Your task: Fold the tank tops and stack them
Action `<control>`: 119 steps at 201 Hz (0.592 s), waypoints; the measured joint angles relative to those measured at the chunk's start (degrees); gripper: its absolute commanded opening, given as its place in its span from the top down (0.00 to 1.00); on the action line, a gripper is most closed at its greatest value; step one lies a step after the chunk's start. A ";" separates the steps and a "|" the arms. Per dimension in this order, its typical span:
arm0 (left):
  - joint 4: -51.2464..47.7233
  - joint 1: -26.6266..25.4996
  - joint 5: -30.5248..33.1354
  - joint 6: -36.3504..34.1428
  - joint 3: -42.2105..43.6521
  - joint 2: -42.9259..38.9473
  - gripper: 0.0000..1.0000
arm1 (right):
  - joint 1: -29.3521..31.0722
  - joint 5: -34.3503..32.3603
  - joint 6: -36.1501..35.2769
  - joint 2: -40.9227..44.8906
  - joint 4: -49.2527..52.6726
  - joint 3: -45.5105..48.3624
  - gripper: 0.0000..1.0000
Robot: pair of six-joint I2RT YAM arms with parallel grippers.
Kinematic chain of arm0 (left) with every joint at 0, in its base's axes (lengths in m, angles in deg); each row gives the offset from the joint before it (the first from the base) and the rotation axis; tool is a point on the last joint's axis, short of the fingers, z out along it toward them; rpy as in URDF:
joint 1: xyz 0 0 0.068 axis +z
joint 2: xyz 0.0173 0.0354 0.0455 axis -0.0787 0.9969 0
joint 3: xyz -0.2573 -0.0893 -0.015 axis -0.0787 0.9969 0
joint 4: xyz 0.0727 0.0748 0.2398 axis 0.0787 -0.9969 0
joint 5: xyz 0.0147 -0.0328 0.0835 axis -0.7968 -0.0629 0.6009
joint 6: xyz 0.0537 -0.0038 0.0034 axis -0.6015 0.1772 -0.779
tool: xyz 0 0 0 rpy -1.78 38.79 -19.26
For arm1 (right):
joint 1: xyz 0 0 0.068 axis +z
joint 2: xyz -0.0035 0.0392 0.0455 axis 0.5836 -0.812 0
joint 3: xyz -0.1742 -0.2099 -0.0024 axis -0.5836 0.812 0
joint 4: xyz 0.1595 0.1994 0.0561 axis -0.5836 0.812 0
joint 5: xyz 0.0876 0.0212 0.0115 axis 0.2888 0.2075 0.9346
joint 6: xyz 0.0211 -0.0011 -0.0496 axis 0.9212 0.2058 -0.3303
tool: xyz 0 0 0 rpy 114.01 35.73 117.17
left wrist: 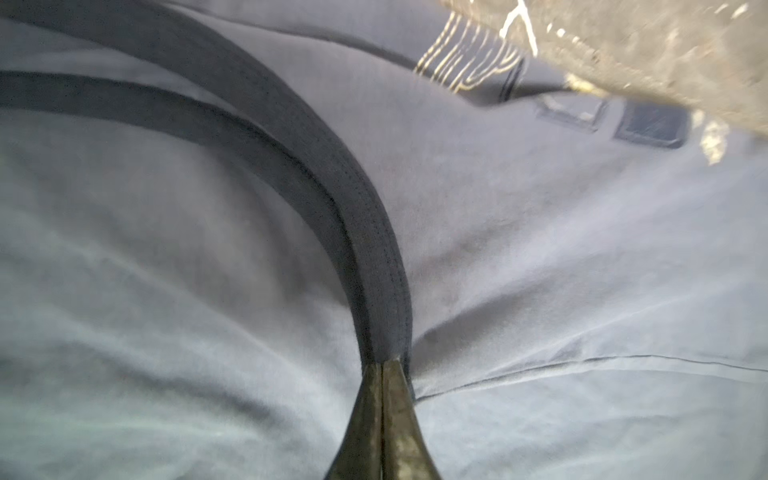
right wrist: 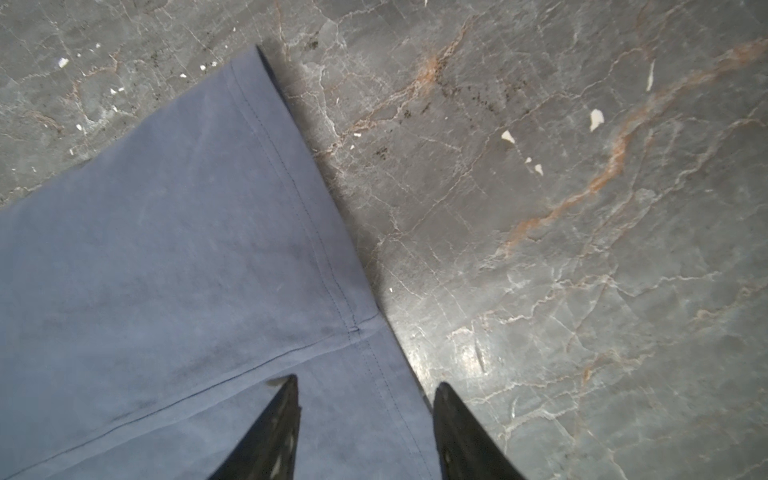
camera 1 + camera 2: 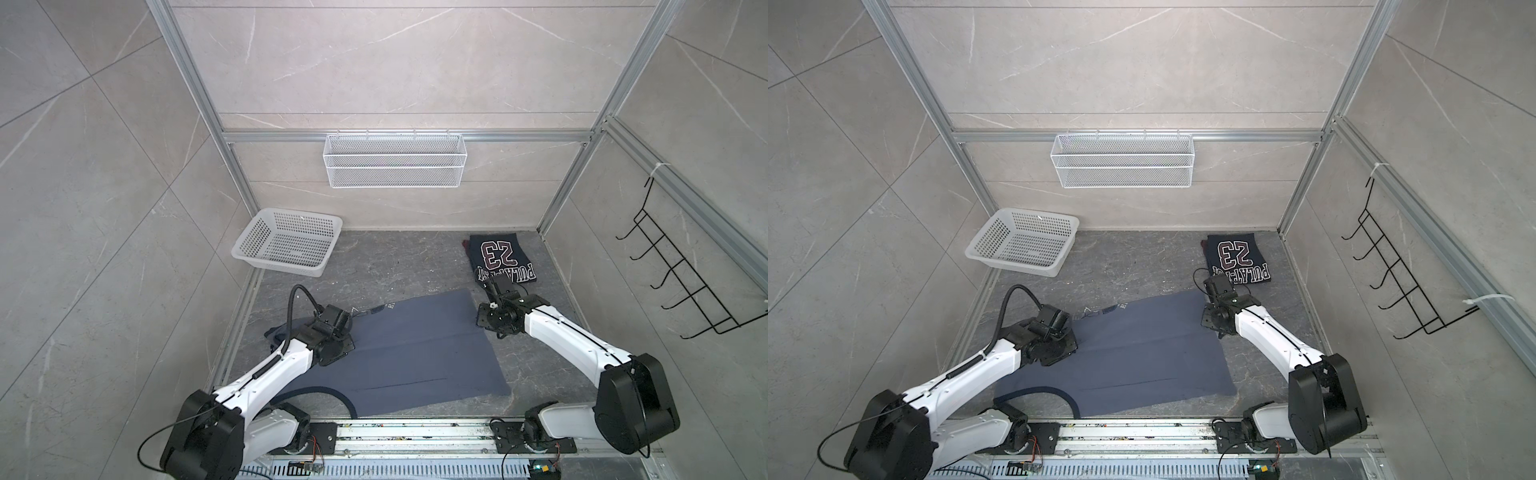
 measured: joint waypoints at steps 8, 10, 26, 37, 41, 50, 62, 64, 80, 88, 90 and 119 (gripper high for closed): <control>0.09 0.00 0.17 0.57 1.14 -0.44 0.84 | 0.00 0.02 0.00 -0.04 -0.13 0.00 0.46; 0.13 0.00 0.17 0.76 1.31 -0.44 0.82 | 0.00 0.04 0.00 -0.04 -0.17 0.00 0.46; -0.04 0.00 0.26 1.79 2.84 1.22 0.63 | 0.00 0.44 0.00 -0.11 -0.33 0.00 0.46; -0.79 0.00 0.46 2.21 2.91 2.97 0.56 | 0.00 0.83 0.00 -0.11 -0.33 0.00 0.46; -1.03 0.00 0.57 2.16 2.80 3.45 0.54 | 0.00 1.07 0.00 -0.13 -0.35 0.00 0.46; -1.92 0.00 1.05 2.19 2.29 4.13 0.50 | 0.00 1.73 -0.02 -0.15 -0.39 -0.02 0.46; -3.93 0.00 2.34 1.84 0.66 3.98 0.46 | 0.04 3.17 -0.31 -0.17 -0.79 -0.09 0.46; -4.22 0.00 2.56 1.81 0.26 3.98 0.46 | 0.04 3.34 -0.37 -0.17 -0.83 -0.11 0.46; -6.80 0.00 5.31 0.90 -3.96 3.89 0.41 | 0.72 5.05 -0.46 -0.85 -1.29 -1.16 0.45; -7.85 0.00 6.69 0.26 -6.67 3.96 0.40 | 1.40 5.88 -0.52 -1.79 -1.62 -2.19 0.45; -7.96 0.00 6.91 0.20 -7.17 3.96 0.40 | 1.55 6.16 -0.52 -2.05 -1.75 -2.51 0.45; -6.56 0.02 8.92 -1.73 -14.84 7.10 0.38 | 3.43 9.55 -0.31 -8.41 -3.93 -7.28 0.45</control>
